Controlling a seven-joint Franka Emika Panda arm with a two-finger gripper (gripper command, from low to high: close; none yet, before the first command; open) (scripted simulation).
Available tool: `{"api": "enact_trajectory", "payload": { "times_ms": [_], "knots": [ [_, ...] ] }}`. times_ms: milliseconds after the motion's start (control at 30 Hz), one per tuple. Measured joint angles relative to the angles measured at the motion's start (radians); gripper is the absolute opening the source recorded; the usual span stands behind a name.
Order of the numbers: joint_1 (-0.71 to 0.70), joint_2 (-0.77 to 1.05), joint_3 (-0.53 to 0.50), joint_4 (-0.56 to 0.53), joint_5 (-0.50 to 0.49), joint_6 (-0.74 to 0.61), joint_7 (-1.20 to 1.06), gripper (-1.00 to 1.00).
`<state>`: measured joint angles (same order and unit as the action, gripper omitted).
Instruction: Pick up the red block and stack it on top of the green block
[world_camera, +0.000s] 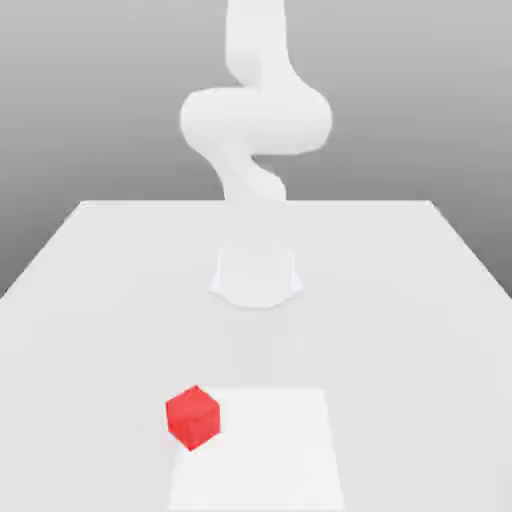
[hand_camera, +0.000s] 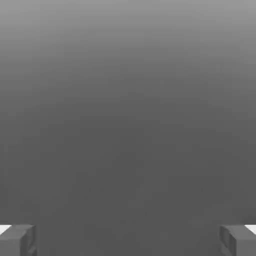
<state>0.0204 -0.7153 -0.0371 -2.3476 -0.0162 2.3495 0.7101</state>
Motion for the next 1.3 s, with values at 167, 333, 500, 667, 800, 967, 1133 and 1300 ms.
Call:
{"api": "enact_trajectory", "payload": {
  "times_ms": [167, 333, 500, 667, 800, 967, 1133, 1300],
  "knots": [
    [0.042, 0.191, -0.09, -0.104, -0.027, 0.111, -0.208, 0.0],
    [0.068, 0.371, -0.168, -0.203, -0.028, 0.216, -0.423, 0.0],
    [0.086, 0.553, -0.234, -0.302, -0.007, 0.321, -0.652, 0.0],
    [0.063, 0.739, -0.251, -0.39, 0.047, 0.43, -0.887, 0.0],
    [0.025, 0.886, -0.184, -0.38, 0.164, 0.544, -0.995, 0.0],
    [-0.035, 0.978, -0.108, -0.366, 0.236, 0.619, -1.05, -1.0],
    [-0.034, 0.974, -0.11, -0.366, 0.231, 0.615, -1.047, -1.0],
    [0.004, 0.813, -0.181, -0.393, 0.086, 0.485, -0.94, -1.0]
  ]
}}
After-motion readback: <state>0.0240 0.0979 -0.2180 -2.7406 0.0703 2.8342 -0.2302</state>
